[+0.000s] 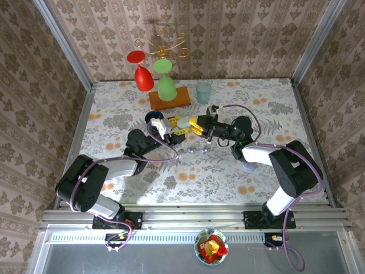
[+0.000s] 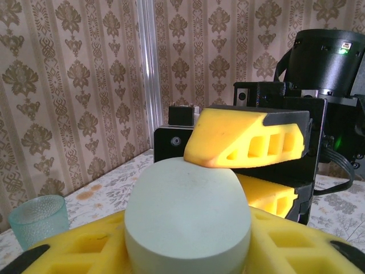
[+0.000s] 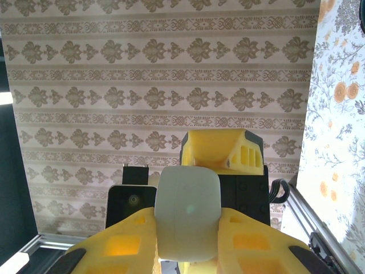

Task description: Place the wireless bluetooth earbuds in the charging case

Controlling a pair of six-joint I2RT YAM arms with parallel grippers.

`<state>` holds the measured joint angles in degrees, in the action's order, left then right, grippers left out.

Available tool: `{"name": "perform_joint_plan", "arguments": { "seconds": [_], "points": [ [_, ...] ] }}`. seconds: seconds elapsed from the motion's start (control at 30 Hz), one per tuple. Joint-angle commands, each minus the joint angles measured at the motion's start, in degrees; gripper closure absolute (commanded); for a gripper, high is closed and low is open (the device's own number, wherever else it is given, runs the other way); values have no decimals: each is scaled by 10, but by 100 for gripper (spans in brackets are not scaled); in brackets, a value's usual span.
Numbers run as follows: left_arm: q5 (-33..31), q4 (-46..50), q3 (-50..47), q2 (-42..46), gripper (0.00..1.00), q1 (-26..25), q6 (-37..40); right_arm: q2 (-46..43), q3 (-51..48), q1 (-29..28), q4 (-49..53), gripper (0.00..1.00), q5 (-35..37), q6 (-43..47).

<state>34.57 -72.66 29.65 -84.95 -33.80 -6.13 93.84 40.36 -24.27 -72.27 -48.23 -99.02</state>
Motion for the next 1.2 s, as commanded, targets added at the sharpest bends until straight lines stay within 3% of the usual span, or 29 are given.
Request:
{"name": "perform_joint_plan", "arguments": {
  "seconds": [0.0,0.6,1.0,1.03,1.17],
  "points": [
    [15,-20,16,-4,45,-2,1,-1,11,-3,-23,78,3,7],
    [16,-20,14,-7,47,-3,2,-9,10,-3,-23,78,4,7],
    [19,-20,17,-7,62,-6,1,-16,9,-2,-23,78,3,8],
    [19,-20,17,-7,62,-6,0,-17,8,-3,-23,76,4,11],
    [39,-18,19,-6,62,-5,-7,-40,-1,5,7,49,11,51]
  ]
}}
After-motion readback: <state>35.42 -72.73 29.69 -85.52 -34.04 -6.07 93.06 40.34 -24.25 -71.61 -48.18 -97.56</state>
